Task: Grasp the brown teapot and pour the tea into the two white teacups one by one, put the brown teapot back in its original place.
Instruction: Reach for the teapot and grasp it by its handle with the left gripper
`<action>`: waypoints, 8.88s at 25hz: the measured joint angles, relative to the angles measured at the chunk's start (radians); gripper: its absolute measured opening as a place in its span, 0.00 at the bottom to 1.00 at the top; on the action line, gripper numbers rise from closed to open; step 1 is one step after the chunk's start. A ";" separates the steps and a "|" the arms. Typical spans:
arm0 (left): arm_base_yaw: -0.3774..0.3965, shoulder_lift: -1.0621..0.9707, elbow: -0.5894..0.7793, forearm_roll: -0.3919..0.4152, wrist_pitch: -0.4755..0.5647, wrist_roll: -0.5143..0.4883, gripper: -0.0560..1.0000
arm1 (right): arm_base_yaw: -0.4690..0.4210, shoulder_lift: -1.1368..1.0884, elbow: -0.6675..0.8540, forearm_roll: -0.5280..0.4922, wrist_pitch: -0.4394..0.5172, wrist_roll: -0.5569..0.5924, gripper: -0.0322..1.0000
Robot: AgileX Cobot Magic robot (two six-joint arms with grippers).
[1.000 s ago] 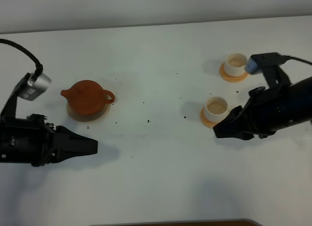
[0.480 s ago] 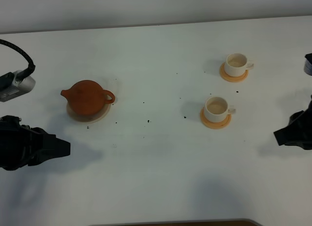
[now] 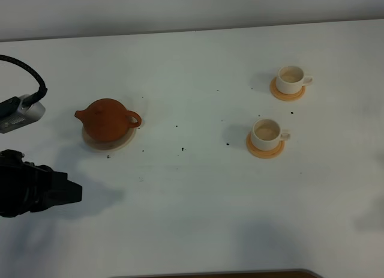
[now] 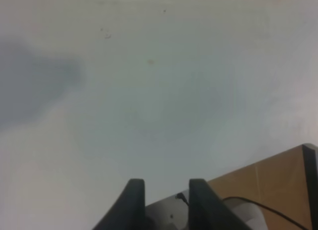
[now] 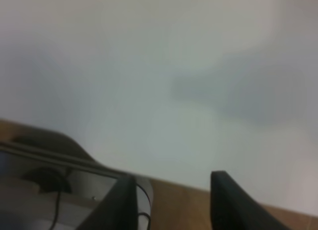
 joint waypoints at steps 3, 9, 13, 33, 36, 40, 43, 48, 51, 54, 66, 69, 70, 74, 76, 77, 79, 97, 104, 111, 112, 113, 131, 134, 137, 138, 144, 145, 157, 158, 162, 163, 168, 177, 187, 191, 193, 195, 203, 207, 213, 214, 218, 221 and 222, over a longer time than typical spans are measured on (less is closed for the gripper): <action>0.000 0.000 0.000 0.008 0.012 -0.008 0.30 | 0.000 -0.115 0.065 -0.008 0.006 0.000 0.40; 0.000 0.000 0.000 0.011 0.014 -0.019 0.30 | 0.000 -0.304 0.115 -0.006 0.002 -0.005 0.40; 0.000 0.000 -0.006 0.020 0.015 -0.023 0.30 | 0.000 -0.391 0.115 0.010 -0.004 -0.005 0.40; -0.052 0.244 -0.319 0.119 0.097 -0.121 0.30 | 0.000 -0.462 0.153 0.039 0.015 -0.081 0.40; -0.124 0.301 -0.367 0.158 0.097 -0.148 0.30 | 0.000 -0.462 0.153 0.039 0.015 -0.082 0.40; -0.215 0.372 -0.438 0.229 0.097 -0.210 0.30 | 0.000 -0.462 0.153 0.039 0.016 -0.083 0.40; -0.257 0.423 -0.491 0.277 0.097 -0.251 0.30 | 0.000 -0.462 0.153 0.039 0.016 -0.083 0.40; -0.275 0.471 -0.549 0.298 0.096 -0.280 0.30 | -0.031 -0.462 0.153 0.035 0.016 -0.083 0.40; -0.279 0.473 -0.561 0.301 0.089 -0.285 0.30 | -0.098 -0.463 0.153 0.033 0.016 -0.083 0.40; -0.279 0.474 -0.576 0.305 0.089 -0.286 0.30 | -0.184 -0.487 0.153 0.029 0.016 -0.083 0.40; -0.279 0.522 -0.679 0.327 0.106 -0.312 0.30 | -0.429 -0.674 0.153 0.026 0.017 -0.083 0.40; -0.279 0.557 -0.686 0.342 0.110 -0.311 0.30 | -0.430 -0.705 0.153 0.026 0.017 -0.083 0.40; -0.279 0.569 -0.687 0.349 0.110 -0.311 0.30 | -0.430 -0.720 0.153 0.026 0.017 -0.083 0.40; -0.279 0.601 -0.687 0.374 0.110 -0.315 0.30 | -0.430 -0.779 0.154 0.026 0.017 -0.083 0.40; -0.279 0.605 -0.687 0.376 0.109 -0.314 0.30 | -0.430 -0.805 0.154 0.026 0.018 -0.083 0.40; -0.279 0.605 -0.687 0.376 0.105 -0.314 0.30 | -0.430 -0.822 0.154 0.026 0.018 -0.083 0.40; -0.279 0.605 -0.690 0.376 0.104 -0.310 0.30 | -0.430 -0.851 0.154 0.026 0.018 -0.083 0.40; -0.323 0.795 -1.054 0.482 0.316 -0.350 0.30 | -0.430 -0.861 0.154 0.028 0.019 -0.083 0.40; -0.437 0.969 -1.234 0.584 0.316 -0.462 0.30 | -0.430 -0.861 0.154 0.030 0.019 -0.083 0.40; -0.459 1.078 -1.304 0.624 0.316 -0.562 0.30 | -0.430 -0.861 0.154 0.031 0.019 -0.083 0.40; -0.459 1.087 -1.304 0.633 0.316 -0.567 0.30 | -0.430 -0.861 0.154 0.031 0.019 -0.083 0.40; -0.459 1.097 -1.304 0.637 0.316 -0.570 0.30 | -0.430 -0.861 0.154 0.032 0.019 -0.083 0.40; -0.394 1.174 -1.304 0.636 0.223 -0.577 0.30 | -0.430 -0.861 0.154 0.036 0.019 -0.083 0.40; -0.390 1.174 -1.304 0.634 0.204 -0.577 0.30 | -0.430 -0.861 0.154 0.036 0.019 -0.083 0.40; -0.388 1.186 -1.305 0.634 0.203 -0.577 0.30 | -0.430 -0.861 0.154 0.036 0.019 -0.083 0.40; -0.388 1.194 -1.305 0.634 0.204 -0.577 0.30 | -0.430 -0.861 0.154 0.036 0.019 -0.083 0.40; -0.388 1.234 -1.305 0.594 0.214 -0.561 0.30 | -0.430 -0.861 0.154 0.037 0.019 -0.083 0.40; -0.388 1.235 -1.305 0.590 0.222 -0.557 0.30 | -0.430 -0.861 0.154 0.037 0.019 -0.083 0.40; -0.388 1.235 -1.305 0.585 0.315 -0.546 0.30 | -0.430 -0.861 0.154 0.037 0.019 -0.083 0.40; -0.388 1.235 -1.305 0.585 0.315 -0.540 0.30 | -0.430 -0.861 0.154 0.037 0.019 -0.083 0.40; -0.388 1.235 -1.305 0.585 0.315 -0.530 0.30 | -0.430 -0.861 0.154 0.037 0.019 -0.083 0.40; -0.388 1.235 -1.305 0.585 0.315 -0.525 0.30 | -0.430 -0.861 0.154 0.037 0.019 -0.083 0.40; -0.388 1.235 -1.305 0.573 0.315 -0.496 0.30 | -0.430 -0.861 0.154 0.037 0.019 -0.083 0.40; -0.389 1.235 -1.305 0.529 0.315 -0.481 0.30 | -0.430 -0.861 0.154 0.037 0.019 -0.083 0.40; -0.392 1.235 -1.291 0.510 0.316 -0.479 0.30 | -0.430 -0.861 0.154 0.038 0.019 -0.083 0.40; -0.394 1.235 -1.291 0.537 0.316 -0.479 0.30 | -0.430 -0.861 0.154 0.038 0.019 -0.083 0.40; -0.394 1.235 -1.291 0.561 0.316 -0.482 0.30 | -0.430 -0.861 0.154 0.038 0.019 -0.083 0.40; -0.393 1.235 -1.291 0.598 0.316 -0.491 0.30 | -0.430 -0.861 0.154 0.038 0.019 -0.083 0.40; -0.387 1.235 -1.291 0.608 0.316 -0.490 0.30 | -0.430 -0.862 0.154 0.038 0.019 -0.083 0.40; -0.388 1.235 -1.291 0.578 0.316 -0.480 0.30 | -0.430 -0.862 0.154 0.038 0.019 -0.083 0.40; -0.388 1.235 -1.291 0.558 0.316 -0.479 0.30 | -0.430 -0.862 0.154 0.038 0.019 -0.083 0.40; -0.388 1.231 -1.283 0.557 0.316 -0.478 0.30 | -0.430 -0.862 0.154 0.038 0.019 -0.083 0.40; -0.388 1.197 -1.229 0.564 0.316 -0.475 0.30 | -0.430 -0.862 0.154 0.038 0.019 -0.083 0.40; -0.388 1.172 -1.197 0.575 0.316 -0.473 0.30 | -0.430 -0.862 0.154 0.038 0.019 -0.083 0.40; -0.388 1.164 -1.186 0.575 0.316 -0.473 0.30 | -0.430 -0.862 0.154 0.038 0.019 -0.083 0.40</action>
